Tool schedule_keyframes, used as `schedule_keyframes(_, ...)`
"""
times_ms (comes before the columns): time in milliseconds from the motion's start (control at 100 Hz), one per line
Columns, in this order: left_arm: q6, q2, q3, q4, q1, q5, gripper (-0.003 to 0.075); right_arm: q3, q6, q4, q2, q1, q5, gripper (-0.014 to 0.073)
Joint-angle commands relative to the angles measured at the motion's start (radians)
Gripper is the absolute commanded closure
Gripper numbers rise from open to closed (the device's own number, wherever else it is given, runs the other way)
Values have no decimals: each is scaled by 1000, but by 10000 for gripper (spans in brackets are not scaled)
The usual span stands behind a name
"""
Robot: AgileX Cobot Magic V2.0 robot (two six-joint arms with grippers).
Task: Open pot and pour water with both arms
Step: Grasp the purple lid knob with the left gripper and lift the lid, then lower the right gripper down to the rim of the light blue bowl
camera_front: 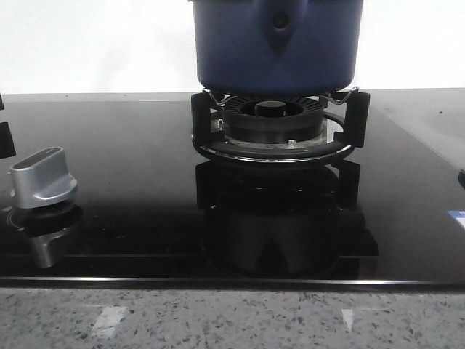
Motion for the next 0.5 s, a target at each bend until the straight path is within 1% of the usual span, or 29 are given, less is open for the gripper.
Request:
schedule_keyframes(0,5,-20,-49,-41,-21,-2,179,-33,-15,10,18,2,-66,264)
schedule_keyframes(140,5,7,-74,-37,-47,-9,179,-33,-15,10,18,2,-64,264)
schedule_keyframes(330,7,13,-75,-34,-58,-80,179,-33,-15,10,18,2,-59,264)
schedule_keyframes(490,7,13,-75,-39,-68,-110,179,-33,-15,10,18,2,-59,264)
